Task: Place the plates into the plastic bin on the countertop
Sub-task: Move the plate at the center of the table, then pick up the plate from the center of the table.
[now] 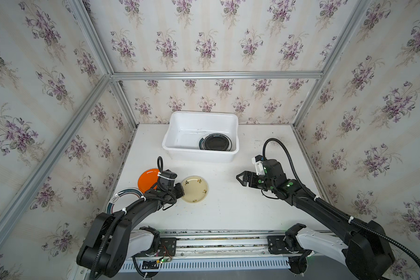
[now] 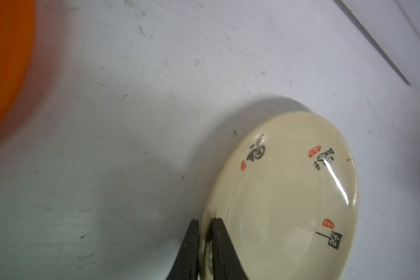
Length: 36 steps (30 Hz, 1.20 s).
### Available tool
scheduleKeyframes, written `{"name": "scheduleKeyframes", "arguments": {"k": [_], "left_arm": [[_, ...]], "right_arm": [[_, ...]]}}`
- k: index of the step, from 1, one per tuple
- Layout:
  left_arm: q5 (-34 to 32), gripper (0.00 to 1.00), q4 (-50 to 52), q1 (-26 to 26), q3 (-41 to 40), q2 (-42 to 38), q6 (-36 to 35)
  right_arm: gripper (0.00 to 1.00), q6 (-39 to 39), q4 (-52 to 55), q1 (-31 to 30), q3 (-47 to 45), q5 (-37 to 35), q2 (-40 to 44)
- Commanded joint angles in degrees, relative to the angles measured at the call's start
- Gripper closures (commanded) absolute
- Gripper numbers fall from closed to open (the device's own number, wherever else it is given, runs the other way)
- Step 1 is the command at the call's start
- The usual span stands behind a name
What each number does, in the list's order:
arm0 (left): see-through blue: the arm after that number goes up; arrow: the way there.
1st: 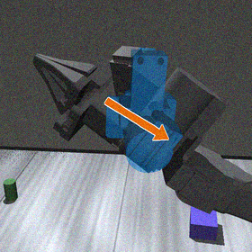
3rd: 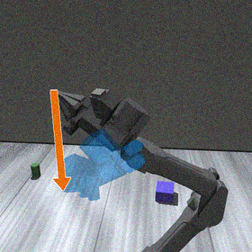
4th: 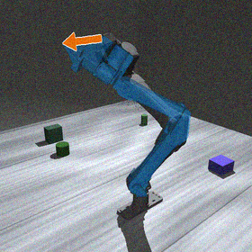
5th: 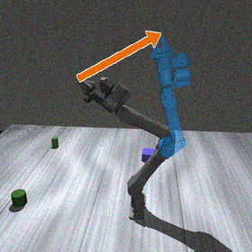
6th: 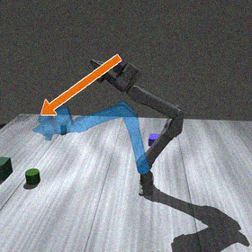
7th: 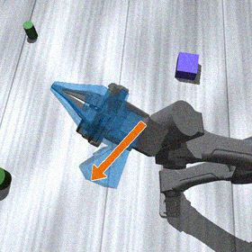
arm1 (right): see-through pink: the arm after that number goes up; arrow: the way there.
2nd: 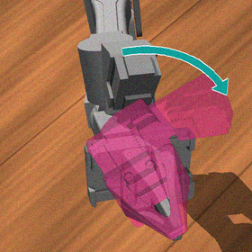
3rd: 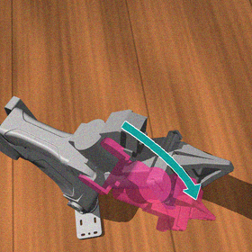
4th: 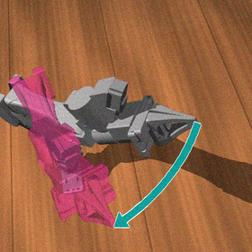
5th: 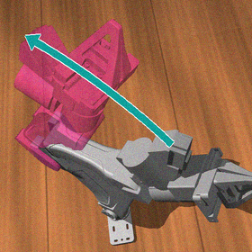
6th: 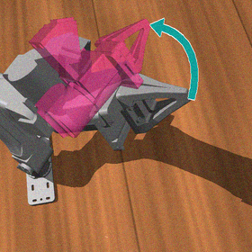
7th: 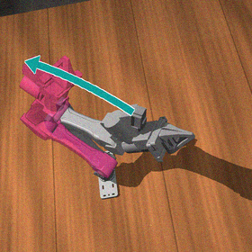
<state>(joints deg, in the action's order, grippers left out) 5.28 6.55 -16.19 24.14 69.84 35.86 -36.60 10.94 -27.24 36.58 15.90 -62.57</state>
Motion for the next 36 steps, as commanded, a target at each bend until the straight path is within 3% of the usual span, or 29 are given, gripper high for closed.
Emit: {"name": "scheduleKeyframes", "arguments": {"k": [1, 15, 25, 36], "left_arm": [[1.49, 0.87, -1.05, -0.23, 0.29, 1.79, -1.58], [4.31, 1.0, -2.33, -1.22, 0.88, 2.92, -0.96], [7.1, 1.0, -2.04, -2.09, 0.21, -4.14, 1.3], [11.14, 1.0, -2.03, -4.41, 3.22, -9.81, 5.86]], "right_arm": [[0.12, -0.66, -1.87, 0.0, -0.42, -0.78, -0.17], [0.12, -2.4, -3.45, 0.0, -2.24, -0.98, -0.33], [0.12, -4.91, -7.07, 0.0, -3.79, 1.23, -0.95], [0.16, -9.83, -18.89, -0.09, -5.81, 9.56, -5.31]]}}
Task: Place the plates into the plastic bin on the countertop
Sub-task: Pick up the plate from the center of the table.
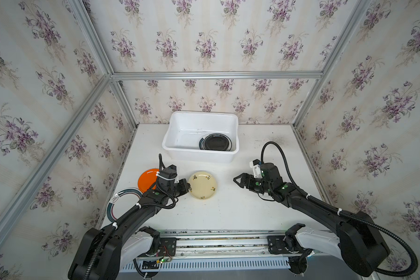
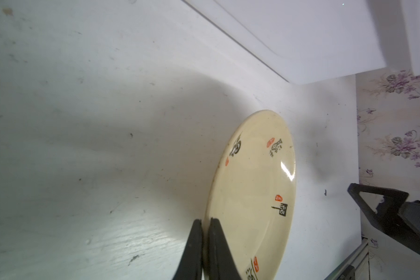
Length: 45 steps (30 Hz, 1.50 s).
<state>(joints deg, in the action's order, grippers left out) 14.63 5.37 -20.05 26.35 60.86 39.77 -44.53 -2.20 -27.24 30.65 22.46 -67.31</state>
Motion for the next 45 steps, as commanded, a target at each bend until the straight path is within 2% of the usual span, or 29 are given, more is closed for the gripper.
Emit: {"name": "scheduleKeyframes", "arguments": {"k": [1, 4, 14, 22, 26, 30, 32, 34, 36, 37, 38, 39, 42, 45], "left_arm": [[1.68, 1.0, -0.8, -0.89, 1.31, -1.15, 2.3], [0.88, 1.0, -0.8, -2.01, 2.55, -1.79, 3.03], [-2.77, 1.0, -0.88, -9.97, 10.2, 4.16, 2.4], [-3.41, 1.0, -0.89, -14.5, 15.49, 8.88, 1.22], [-3.0, 1.0, -1.06, -15.58, 17.09, 11.47, 0.85], [-2.85, 1.0, -1.06, -15.85, 17.46, 12.09, 0.63], [-3.02, 1.0, -1.15, -15.89, 17.56, 12.09, 0.44], [-3.12, 0.98, -1.15, -15.89, 17.77, 12.0, -0.01], [-3.21, 0.9, -1.14, -15.89, 17.74, 11.7, -0.26], [-3.31, 0.73, -1.1, -15.89, 17.66, 11.43, -0.31], [-3.55, 0.45, -1.13, -15.89, 17.38, 11.16, -0.33], [-3.85, 0.35, -1.19, -15.89, 17.07, 11.04, -0.56], [-4.97, 0.09, -1.06, -15.76, 16.38, 10.09, -2.03], [-6.1, 0.01, -1.06, -15.47, 15.75, 8.02, -3.01]], "right_arm": [[0.17, -2.09, -6.24, -0.09, 0.11, 3.27, -0.75], [0.28, -2.66, -7.64, -0.17, 0.37, 4.27, -1.38], [0.49, -4.59, -10.58, -0.62, 1.0, 6.48, -3.09], [0.56, -3.51, -6.46, -0.62, 1.48, 4.24, -1.03], [0.64, -3.52, -5.83, -0.62, 1.75, 4.0, -0.98], [0.83, -3.63, -5.63, -0.62, 1.83, 3.49, -0.58], [0.97, -3.72, -5.21, -0.62, 1.81, 2.98, -0.37], [1.0, -3.67, -4.34, -0.62, 2.1, 2.38, -0.14], [1.0, -3.5, -3.16, -0.62, 2.38, 1.71, -0.09], [1.0, -3.46, -2.7, -0.62, 2.56, 1.52, -0.08], [1.0, -3.45, -2.39, -0.62, 2.72, 1.5, -0.02], [1.0, -3.37, -2.05, -0.62, 2.86, 1.49, 0.03], [1.0, -3.67, -1.38, -0.62, 3.0, 0.72, 0.67], [1.0, -3.73, -0.27, -0.62, 3.19, -0.36, 2.1]]}}
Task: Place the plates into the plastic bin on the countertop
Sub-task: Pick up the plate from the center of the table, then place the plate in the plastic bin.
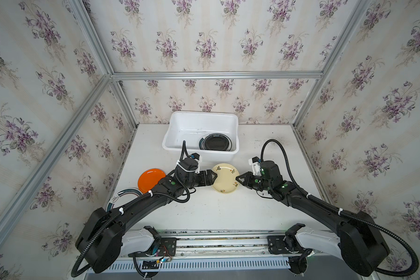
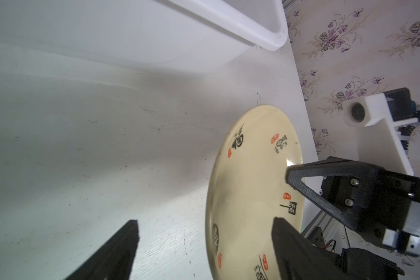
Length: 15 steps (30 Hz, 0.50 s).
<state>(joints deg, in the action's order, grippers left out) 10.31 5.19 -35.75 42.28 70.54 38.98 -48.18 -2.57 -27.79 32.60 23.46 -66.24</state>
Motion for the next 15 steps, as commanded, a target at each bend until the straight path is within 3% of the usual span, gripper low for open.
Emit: {"name": "scheduleKeyframes", "arguments": {"k": [1, 15], "left_arm": [[-1.79, 0.01, -0.89, 0.41, -0.31, -1.98, -2.4], [-0.82, 0.01, -0.8, 2.14, -0.63, -3.63, -2.64]], "right_arm": [[1.0, 0.23, 0.71, -0.07, 1.58, -1.66, 1.49], [1.0, 10.1, 15.82, -0.07, 13.99, -6.83, 1.81]]}}
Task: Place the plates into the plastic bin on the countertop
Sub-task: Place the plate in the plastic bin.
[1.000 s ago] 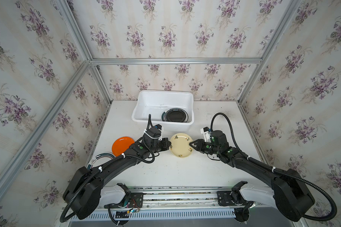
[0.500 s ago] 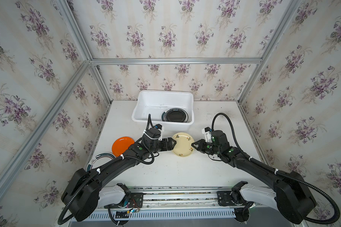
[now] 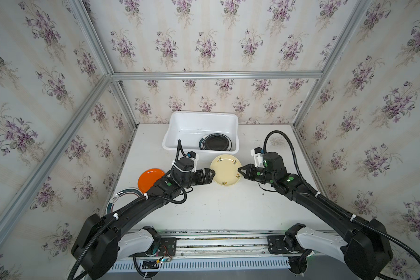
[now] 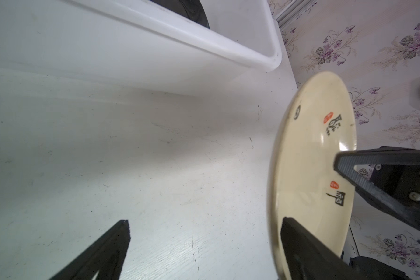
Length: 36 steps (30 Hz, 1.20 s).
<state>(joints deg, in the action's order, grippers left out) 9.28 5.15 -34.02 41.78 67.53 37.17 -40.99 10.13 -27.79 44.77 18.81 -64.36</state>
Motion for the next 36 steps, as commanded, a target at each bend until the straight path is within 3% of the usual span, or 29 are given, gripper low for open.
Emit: {"name": "scheduleKeyframes", "arguments": {"k": [1, 21, 27, 36], "left_arm": [[0.47, 0.01, -0.75, 0.75, -0.3, -1.04, -0.98], [2.51, 0.01, 0.86, 8.12, -3.85, -12.08, -3.36], [3.03, 0.01, 1.01, 10.26, -5.36, -13.77, -4.55], [0.44, 0.01, 0.87, 10.91, -7.24, -16.05, -5.07]], "right_arm": [[1.0, 2.97, 2.91, -0.07, 2.14, -2.2, -0.13], [1.0, 6.36, 6.84, 0.1, 19.52, -2.04, -11.15], [1.0, 6.28, 6.09, 1.66, 26.17, -2.47, -18.27], [1.0, 12.03, 14.07, 3.39, 45.34, -8.17, -35.33]]}}
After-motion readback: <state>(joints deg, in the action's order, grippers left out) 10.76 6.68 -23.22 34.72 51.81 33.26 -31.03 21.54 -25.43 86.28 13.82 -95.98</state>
